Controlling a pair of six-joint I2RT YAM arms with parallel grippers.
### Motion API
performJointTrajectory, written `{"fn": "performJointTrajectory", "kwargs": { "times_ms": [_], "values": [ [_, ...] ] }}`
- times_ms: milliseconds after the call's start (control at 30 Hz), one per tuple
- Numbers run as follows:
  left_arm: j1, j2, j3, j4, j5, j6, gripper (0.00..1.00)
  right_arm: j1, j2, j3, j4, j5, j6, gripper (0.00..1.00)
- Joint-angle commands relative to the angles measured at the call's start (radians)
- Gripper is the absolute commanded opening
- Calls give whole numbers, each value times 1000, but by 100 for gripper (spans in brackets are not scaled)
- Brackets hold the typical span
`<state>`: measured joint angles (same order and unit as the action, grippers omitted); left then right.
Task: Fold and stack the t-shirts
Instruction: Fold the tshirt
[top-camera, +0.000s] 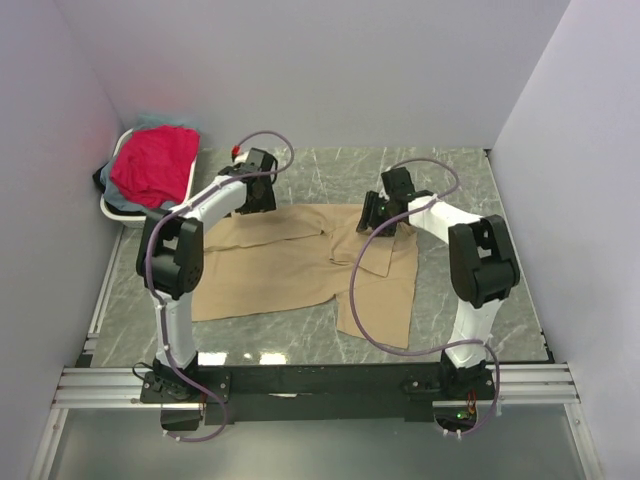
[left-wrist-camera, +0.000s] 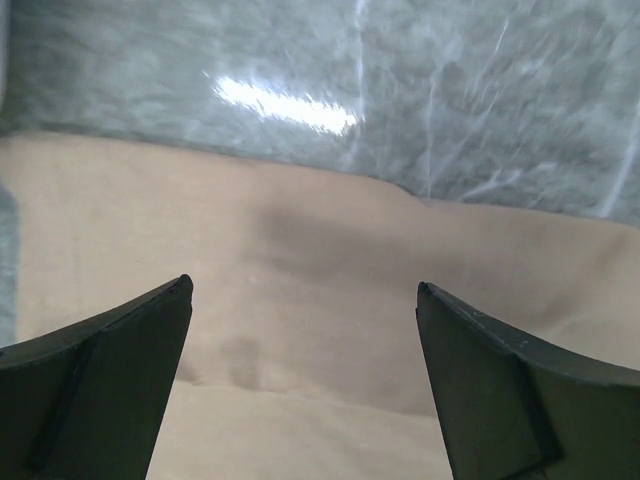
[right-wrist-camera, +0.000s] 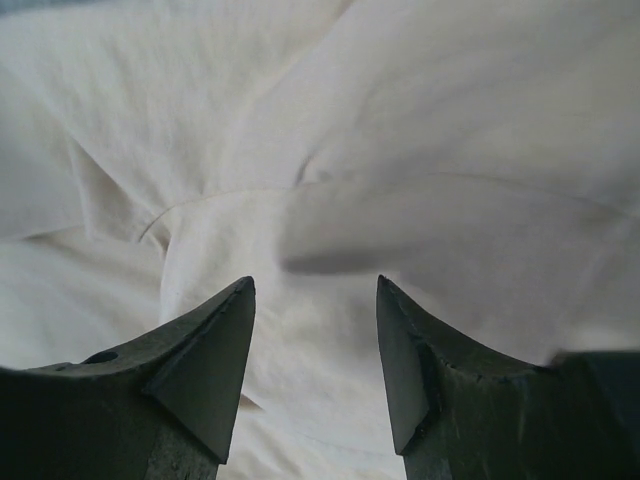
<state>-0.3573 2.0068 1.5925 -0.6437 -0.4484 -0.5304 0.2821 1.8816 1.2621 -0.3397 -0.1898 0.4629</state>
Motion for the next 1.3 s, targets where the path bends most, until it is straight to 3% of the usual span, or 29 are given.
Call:
{"fn": "performJointTrajectory", "kwargs": {
  "times_ms": [0, 233, 433, 600, 933, 1100, 1267],
  "values": [
    [-11, 58, -14, -8, 1, 12, 99, 3, 27, 19, 74, -85, 33, 59],
    [-11, 79, -81, -11, -55, 0, 99, -27, 89, 11, 48, -65, 62, 59],
    [-8, 182, -30, -69, -154, 3, 99, -113, 125, 16, 25, -43, 94, 59],
    [-9, 234, 52, -53, -109, 62, 99, -149, 154, 69, -2, -99, 105, 59],
    [-9, 406, 377, -120, -29, 205, 100, -199, 202, 148, -6, -155, 171, 60],
    [-9, 402, 383, -88, -26, 250, 99, -213, 182, 167, -27, -76, 165, 63],
    [-15, 313, 290, 2, 7, 245, 99, -221, 127, 148, -9, -36, 111, 63]
  ]
}}
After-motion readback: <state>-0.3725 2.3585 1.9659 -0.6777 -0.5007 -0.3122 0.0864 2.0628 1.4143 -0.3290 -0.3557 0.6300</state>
